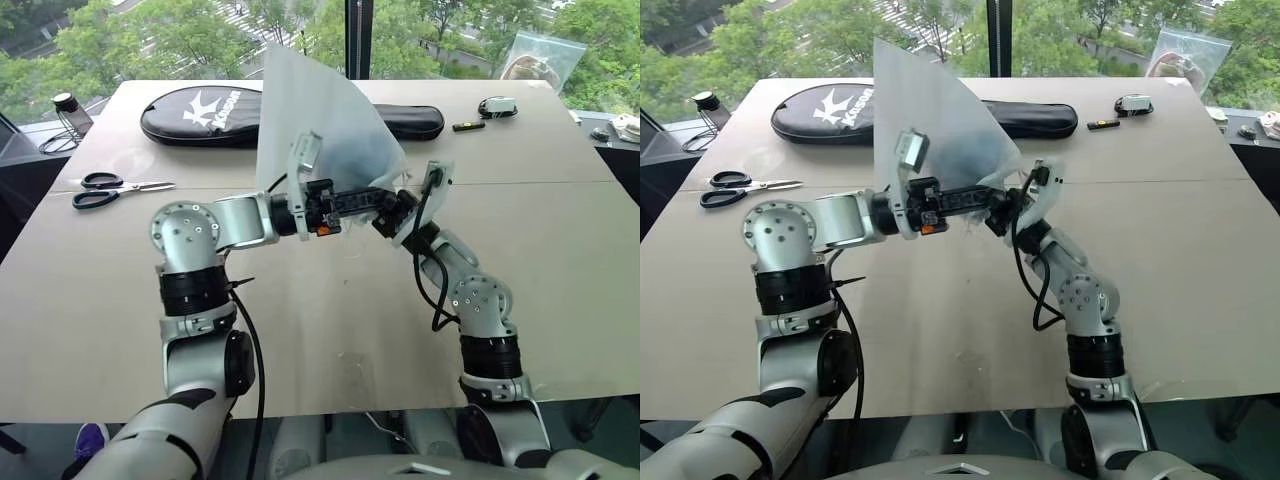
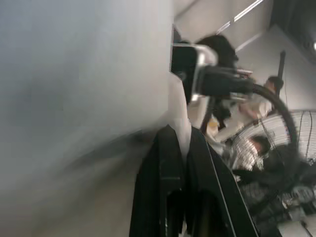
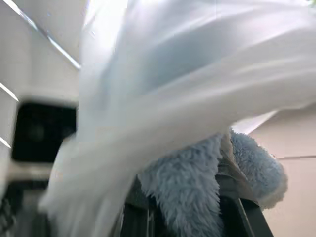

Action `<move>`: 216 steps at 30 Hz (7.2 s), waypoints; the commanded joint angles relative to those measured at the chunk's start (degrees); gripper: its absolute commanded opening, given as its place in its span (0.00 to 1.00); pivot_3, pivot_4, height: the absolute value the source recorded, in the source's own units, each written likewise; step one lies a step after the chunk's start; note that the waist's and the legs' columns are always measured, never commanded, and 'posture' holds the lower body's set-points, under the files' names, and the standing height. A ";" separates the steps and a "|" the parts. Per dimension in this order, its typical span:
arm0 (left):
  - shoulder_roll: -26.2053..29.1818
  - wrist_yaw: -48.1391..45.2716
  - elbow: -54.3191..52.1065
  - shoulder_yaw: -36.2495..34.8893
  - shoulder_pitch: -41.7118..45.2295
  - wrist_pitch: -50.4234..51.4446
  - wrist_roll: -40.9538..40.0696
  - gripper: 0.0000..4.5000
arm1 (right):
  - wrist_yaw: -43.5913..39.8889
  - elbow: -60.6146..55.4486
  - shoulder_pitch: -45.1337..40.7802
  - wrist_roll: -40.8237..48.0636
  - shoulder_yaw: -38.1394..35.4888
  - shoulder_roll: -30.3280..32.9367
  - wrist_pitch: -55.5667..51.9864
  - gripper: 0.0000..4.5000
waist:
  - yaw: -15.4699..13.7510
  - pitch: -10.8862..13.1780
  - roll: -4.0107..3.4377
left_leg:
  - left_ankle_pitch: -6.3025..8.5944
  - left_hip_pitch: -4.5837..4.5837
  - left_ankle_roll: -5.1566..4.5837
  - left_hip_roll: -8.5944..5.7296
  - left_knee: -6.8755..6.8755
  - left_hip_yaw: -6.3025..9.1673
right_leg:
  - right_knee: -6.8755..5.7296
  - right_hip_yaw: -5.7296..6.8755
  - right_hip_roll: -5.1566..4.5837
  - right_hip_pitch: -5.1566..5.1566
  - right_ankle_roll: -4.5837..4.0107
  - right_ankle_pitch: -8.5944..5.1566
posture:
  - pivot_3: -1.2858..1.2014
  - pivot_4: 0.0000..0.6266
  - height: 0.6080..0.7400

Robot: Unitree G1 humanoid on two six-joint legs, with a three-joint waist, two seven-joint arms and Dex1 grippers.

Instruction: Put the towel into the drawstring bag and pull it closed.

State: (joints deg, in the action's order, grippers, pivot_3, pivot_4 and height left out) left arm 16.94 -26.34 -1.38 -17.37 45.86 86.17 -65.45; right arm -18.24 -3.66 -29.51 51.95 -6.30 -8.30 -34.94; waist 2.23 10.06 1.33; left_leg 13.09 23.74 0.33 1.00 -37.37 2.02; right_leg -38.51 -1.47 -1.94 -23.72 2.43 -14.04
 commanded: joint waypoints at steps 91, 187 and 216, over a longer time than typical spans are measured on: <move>20.02 -30.28 -6.47 24.62 -4.71 -37.81 26.18 0.00 | -10.97 -7.70 2.35 -31.98 19.75 25.89 4.46 0.61 | -0.78 0.14 -0.16 | 0.00 0.10 -0.01 0.00 0.16 -0.06 | 0.43 0.05 0.02 0.03 0.01 0.01 | 0.52 0.24 1.00; 18.16 -38.92 5.91 15.89 -9.12 -54.01 42.83 0.56 | 27.15 -33.20 1.51 48.39 -6.15 41.99 -9.77 0.00 | -1.13 0.13 -0.14 | 0.03 0.06 -0.08 0.15 -0.12 -0.14 | -0.01 -0.01 0.10 0.02 0.01 0.00 | 0.52 0.24 1.00; 17.16 -34.90 12.41 17.42 -5.10 -57.42 45.02 0.56 | 27.40 -34.43 4.08 49.49 -5.41 46.63 -5.36 0.00 | -1.32 0.13 -0.14 | 0.03 0.09 -0.08 0.16 -0.12 -0.15 | 0.02 -0.01 0.10 0.02 0.00 -0.01 | 0.52 0.24 1.00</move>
State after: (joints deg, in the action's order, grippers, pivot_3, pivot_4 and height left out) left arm 33.71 -60.66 11.47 0.64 39.28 29.46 -19.74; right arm 9.19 -35.89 -25.53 99.51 -10.99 37.72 -42.11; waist 0.91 10.19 1.19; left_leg 13.12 23.83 0.25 1.16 -37.49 1.87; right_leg -38.49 -1.47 -1.84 -23.69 2.44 -14.04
